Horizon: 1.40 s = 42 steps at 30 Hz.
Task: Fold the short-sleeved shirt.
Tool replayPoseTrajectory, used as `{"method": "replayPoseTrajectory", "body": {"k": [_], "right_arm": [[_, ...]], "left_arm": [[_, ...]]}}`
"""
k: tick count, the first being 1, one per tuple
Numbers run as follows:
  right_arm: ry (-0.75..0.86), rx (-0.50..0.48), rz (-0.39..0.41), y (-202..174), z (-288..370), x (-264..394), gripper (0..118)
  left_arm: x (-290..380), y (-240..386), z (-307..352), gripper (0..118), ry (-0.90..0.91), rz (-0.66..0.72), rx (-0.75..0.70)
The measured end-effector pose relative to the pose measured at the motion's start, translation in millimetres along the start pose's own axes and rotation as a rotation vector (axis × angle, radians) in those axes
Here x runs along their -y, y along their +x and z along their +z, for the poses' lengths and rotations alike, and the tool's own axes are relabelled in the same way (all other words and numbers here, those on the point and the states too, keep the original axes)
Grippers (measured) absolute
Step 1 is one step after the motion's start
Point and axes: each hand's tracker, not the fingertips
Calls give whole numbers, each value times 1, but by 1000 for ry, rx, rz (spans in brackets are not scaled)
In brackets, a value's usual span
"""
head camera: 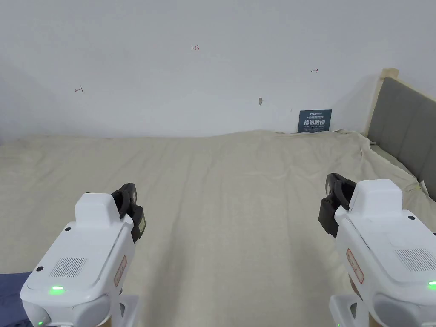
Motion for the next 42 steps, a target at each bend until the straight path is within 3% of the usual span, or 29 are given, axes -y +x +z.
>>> {"method": "replayPoseTrajectory", "body": {"k": [3, 4, 5, 6, 8, 9, 11, 13, 19, 42], "right_arm": [[1, 5, -10, 0, 0, 1, 2], [2, 8, -9, 1, 1, 1, 9], [4, 11, -8, 1, 1, 1, 22], [6, 12, -9, 1, 1, 1, 47], [2, 16, -6, 2, 1, 1, 74], [-1, 12, -8, 2, 0, 1, 82], [4, 12, -10, 2, 1, 2, 84], [2, 17, -7, 2, 0, 3, 93], [1, 17, -17, 2, -1, 3, 118], [28, 23, -7, -3, 0, -6, 118]], "left_arm": [[1, -1, 1, 5, 13, 13, -7], [0, -2, 1, 11, 13, 19, -5], [0, -2, 1, 20, 14, 29, -6], [1, -3, 1, 43, 17, 38, -10], [1, -5, 1, 80, 18, 51, -11], [1, -6, 0, 94, 12, 59, -11], [1, -6, 0, 99, 13, 68, -14], [1, -7, 1, 118, 15, 71, -11], [-1, -5, 2, 118, 35, 55, -8], [-3, -4, 2, 118, 60, 53, -23]]}}
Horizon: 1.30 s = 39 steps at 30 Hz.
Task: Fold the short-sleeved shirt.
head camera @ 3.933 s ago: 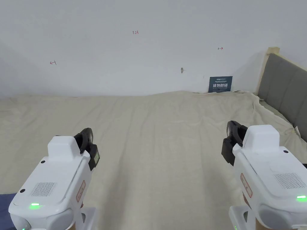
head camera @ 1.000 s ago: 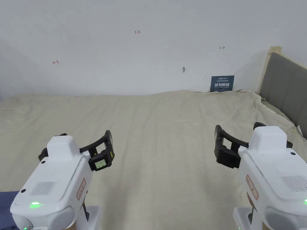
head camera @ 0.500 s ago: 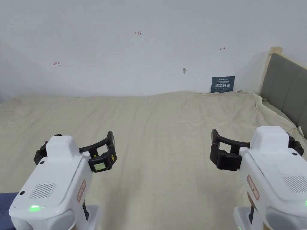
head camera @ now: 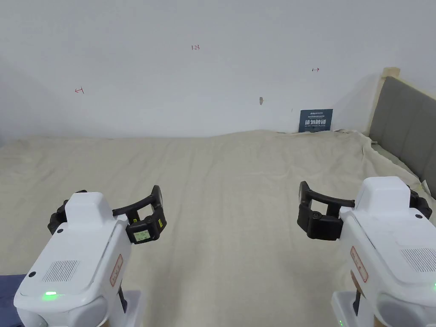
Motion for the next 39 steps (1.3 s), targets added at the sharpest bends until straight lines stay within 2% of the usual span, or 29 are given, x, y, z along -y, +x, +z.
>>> {"method": "replayPoseTrajectory", "body": {"k": [39], "right_arm": [[4, -5, 5, 2, -6, 7, 118]], "left_arm": [[2, 0, -1, 118, 4, -6, -15]]}}
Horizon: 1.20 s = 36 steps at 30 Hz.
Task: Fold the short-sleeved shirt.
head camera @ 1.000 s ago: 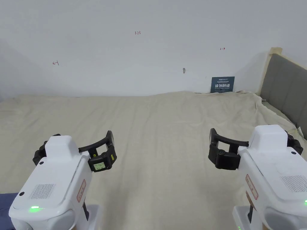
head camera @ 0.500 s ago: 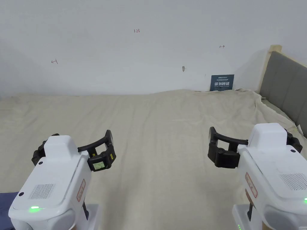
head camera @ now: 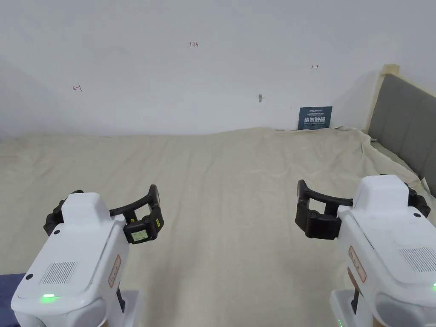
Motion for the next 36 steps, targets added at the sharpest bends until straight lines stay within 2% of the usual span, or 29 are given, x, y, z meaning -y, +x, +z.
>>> {"method": "replayPoseTrajectory", "body": {"k": [13, 17, 22, 25, 28, 32, 34, 36], "right_arm": [[2, 33, 8, -1, 0, -2, 118], [-27, 38, -93, 3, -3, -4, 118], [-50, 53, -93, 1, -4, -7, 118], [-64, 84, -145, 1, -2, -8, 118], [-161, 152, -197, 0, -3, -14, 118], [-349, 240, -177, 0, -12, -25, 117], [-416, 243, -191, 3, -16, -30, 117], [-467, 200, -234, 9, -19, -32, 117]], "left_arm": [[1, 0, 0, 118, -4, 3, 4], [2, 0, 0, 118, -9, 9, 6], [2, 0, 1, 118, -10, 6, 12], [2, 0, 2, 118, -8, 7, 13], [1, -2, 1, 118, -9, 12, 15], [0, -3, 1, 118, -8, 13, 15], [0, -4, 1, 118, -10, 13, 13], [0, -4, 1, 118, -8, 16, 14]]}}
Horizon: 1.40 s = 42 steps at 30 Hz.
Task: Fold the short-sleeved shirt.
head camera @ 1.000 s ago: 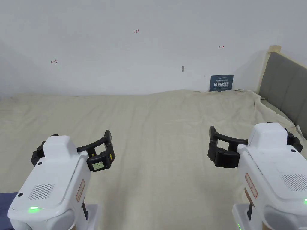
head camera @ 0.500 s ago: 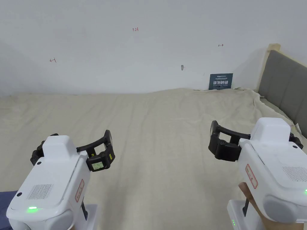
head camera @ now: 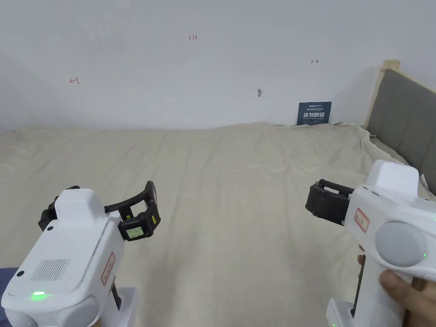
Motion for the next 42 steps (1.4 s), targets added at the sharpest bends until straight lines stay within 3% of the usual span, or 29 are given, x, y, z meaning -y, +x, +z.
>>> {"method": "replayPoseTrajectory", "body": {"k": [5, 11, 17, 20, 25, 30, 34, 42], "right_arm": [[-29, 1, -22, 2, -6, -4, 117], [32, 23, 109, -11, -6, 5, 117], [-10, -7, 37, -5, -14, 7, 116], [-13, -24, 47, -6, -14, 8, 116], [75, -98, 75, -7, -9, 12, 116], [303, -186, 114, -4, 3, 24, 116], [432, -153, 154, -9, 11, 32, 118], [487, -118, 178, -10, 12, 34, 118]], "left_arm": [[-1, -1, 1, 118, 2, 3, -5], [-1, -3, 0, 118, 4, 6, -10], [-1, -3, 1, 118, 5, 5, -9], [-2, -4, 2, 118, 8, 7, -9], [-2, -4, 1, 118, 11, 7, -17], [-4, -3, 1, 118, 19, 1, -20], [-4, -2, 3, 118, 32, -11, -31], [-5, 0, 6, 118, 46, -25, -38]]}}
